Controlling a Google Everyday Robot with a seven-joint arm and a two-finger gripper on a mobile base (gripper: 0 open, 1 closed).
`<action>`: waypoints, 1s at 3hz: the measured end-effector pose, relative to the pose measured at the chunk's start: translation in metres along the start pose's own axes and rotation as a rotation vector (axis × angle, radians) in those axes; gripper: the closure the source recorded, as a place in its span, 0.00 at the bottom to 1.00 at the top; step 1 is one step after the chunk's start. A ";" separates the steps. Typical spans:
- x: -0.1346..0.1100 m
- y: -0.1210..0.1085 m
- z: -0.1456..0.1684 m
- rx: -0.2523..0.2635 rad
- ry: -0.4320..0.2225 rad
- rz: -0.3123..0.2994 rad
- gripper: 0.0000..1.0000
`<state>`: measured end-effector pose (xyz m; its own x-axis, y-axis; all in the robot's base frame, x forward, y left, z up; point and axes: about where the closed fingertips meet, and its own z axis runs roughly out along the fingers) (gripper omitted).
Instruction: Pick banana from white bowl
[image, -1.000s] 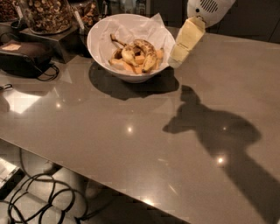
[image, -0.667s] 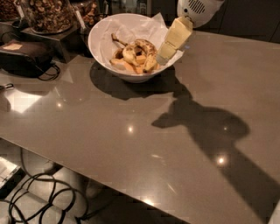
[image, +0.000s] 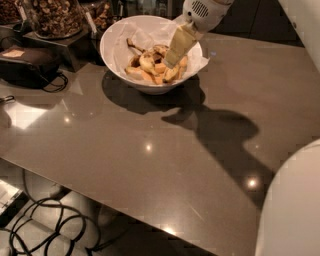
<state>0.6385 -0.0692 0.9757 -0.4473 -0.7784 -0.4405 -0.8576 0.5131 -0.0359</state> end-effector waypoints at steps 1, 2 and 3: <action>-0.005 -0.014 0.003 0.009 -0.002 0.039 0.30; -0.007 -0.026 0.002 0.023 -0.007 0.076 0.22; -0.013 -0.028 0.012 0.010 0.011 0.088 0.22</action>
Offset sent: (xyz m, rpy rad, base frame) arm 0.0340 -0.0234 0.0119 0.0092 0.0253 -0.1261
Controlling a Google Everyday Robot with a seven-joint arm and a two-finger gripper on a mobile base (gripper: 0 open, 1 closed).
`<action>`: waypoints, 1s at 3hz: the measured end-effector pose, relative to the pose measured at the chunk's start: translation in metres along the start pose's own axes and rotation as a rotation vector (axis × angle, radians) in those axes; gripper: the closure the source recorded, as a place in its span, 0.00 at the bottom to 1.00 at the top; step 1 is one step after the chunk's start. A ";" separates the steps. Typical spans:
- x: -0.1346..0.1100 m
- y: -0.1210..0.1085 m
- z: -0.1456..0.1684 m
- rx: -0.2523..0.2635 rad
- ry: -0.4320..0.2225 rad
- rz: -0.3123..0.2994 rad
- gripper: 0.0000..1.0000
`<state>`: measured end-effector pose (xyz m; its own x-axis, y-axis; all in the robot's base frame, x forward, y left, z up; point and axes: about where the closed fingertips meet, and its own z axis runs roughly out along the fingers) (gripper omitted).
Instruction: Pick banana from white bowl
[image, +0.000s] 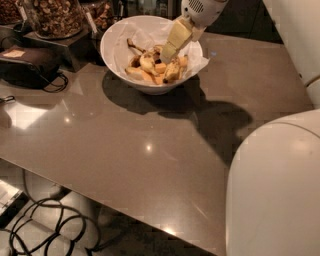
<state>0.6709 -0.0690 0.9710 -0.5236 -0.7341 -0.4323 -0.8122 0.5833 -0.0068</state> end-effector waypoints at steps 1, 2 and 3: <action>-0.004 -0.005 0.010 0.004 0.023 0.024 0.29; -0.007 -0.012 0.016 0.021 0.043 0.052 0.34; -0.011 -0.018 0.023 0.028 0.056 0.071 0.35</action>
Offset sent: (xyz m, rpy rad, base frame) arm 0.0164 -0.0067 -0.0090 -0.0766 0.0797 -0.0881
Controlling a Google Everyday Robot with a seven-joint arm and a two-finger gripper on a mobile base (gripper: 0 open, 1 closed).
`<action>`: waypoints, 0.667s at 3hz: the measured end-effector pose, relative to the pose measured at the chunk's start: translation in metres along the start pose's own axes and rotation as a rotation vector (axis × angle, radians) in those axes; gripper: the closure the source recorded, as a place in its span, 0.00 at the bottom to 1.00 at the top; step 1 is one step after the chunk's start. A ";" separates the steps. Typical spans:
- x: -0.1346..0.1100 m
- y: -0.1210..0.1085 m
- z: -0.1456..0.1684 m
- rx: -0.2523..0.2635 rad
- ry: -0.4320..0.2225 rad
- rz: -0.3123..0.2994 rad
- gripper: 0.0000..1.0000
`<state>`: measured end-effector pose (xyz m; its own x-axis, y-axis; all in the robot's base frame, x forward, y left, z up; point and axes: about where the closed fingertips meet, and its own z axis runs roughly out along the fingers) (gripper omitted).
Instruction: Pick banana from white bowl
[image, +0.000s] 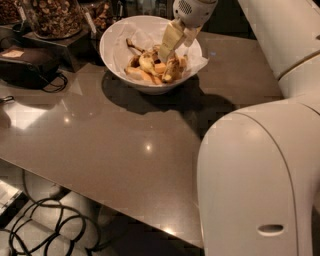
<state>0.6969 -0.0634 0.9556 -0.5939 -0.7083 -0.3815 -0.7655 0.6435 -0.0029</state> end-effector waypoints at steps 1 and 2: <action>-0.003 -0.006 0.009 0.005 0.016 0.022 0.35; -0.005 -0.014 0.021 0.008 0.035 0.044 0.35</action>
Offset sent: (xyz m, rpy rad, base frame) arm 0.0187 -0.0155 -0.0164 -0.0717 0.1243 -0.0612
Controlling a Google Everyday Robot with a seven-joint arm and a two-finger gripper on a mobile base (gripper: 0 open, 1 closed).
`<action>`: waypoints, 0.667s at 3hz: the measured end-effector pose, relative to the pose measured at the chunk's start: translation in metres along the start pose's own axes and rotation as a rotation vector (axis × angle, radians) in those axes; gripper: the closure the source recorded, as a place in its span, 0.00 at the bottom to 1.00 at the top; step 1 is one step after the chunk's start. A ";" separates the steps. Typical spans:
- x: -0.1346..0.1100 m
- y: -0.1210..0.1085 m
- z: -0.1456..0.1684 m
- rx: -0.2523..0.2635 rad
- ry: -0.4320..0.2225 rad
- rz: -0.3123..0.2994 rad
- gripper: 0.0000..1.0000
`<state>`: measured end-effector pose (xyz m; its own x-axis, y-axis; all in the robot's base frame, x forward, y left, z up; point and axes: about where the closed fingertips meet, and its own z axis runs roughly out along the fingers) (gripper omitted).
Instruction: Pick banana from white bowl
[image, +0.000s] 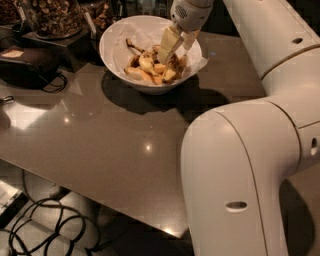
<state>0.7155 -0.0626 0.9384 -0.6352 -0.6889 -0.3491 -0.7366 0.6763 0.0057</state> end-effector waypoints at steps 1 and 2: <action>-0.002 -0.003 0.015 -0.007 0.022 0.008 0.34; -0.004 -0.003 0.023 -0.018 0.029 0.001 0.53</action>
Offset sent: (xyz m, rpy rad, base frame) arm -0.0070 -0.0067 -0.0215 -0.0556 0.1416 0.0303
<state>0.7255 -0.0560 0.9177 -0.6424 -0.6957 -0.3214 -0.7397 0.6726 0.0227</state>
